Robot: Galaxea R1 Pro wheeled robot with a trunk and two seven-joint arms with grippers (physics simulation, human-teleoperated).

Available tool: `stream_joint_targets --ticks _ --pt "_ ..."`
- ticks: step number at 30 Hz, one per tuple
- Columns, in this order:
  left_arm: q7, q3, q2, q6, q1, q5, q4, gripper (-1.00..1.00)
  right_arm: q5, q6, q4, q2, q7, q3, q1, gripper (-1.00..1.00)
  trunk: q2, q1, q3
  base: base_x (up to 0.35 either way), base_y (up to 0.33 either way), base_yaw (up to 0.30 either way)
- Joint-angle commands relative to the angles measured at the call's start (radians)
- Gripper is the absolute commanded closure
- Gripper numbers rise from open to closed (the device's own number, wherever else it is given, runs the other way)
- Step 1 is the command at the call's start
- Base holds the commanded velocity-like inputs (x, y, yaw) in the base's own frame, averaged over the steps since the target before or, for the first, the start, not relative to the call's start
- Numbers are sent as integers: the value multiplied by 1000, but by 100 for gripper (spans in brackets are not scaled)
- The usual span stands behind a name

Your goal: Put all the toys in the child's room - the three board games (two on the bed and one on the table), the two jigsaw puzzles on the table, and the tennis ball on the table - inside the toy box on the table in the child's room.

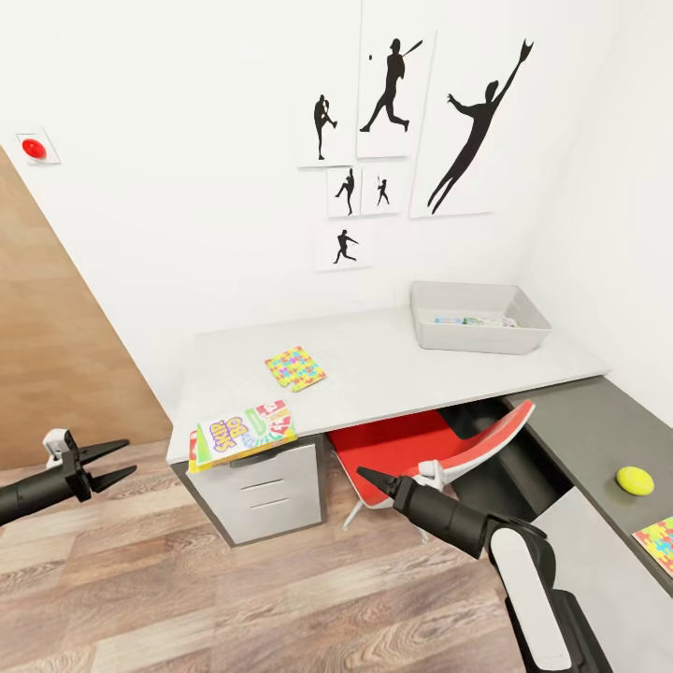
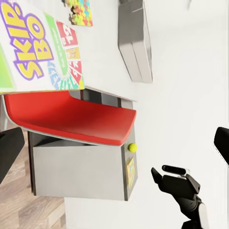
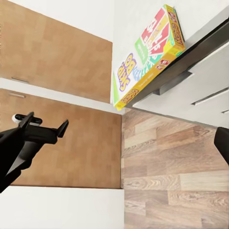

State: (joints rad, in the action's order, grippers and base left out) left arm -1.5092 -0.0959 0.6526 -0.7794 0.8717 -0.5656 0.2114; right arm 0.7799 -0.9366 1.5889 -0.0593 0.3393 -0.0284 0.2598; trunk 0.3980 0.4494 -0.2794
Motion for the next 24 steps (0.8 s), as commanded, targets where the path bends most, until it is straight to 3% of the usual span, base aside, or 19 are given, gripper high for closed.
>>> stream_joint_targets --ticks 1,12,24 --pt "-5 -8 1 -11 1 -9 0 -100 -7 -6 0 -2 9 -3 1 -100 2 1 -2 0 0 0" --pt "-7 -4 12 -12 1 -23 0 -100 -6 -6 0 -3 17 15 1 -100 2 1 -1 0 0 0" --pt "-8 -3 13 -12 1 -23 0 -100 -7 -3 0 -9 17 43 1 -100 2 1 16 0 0 0"
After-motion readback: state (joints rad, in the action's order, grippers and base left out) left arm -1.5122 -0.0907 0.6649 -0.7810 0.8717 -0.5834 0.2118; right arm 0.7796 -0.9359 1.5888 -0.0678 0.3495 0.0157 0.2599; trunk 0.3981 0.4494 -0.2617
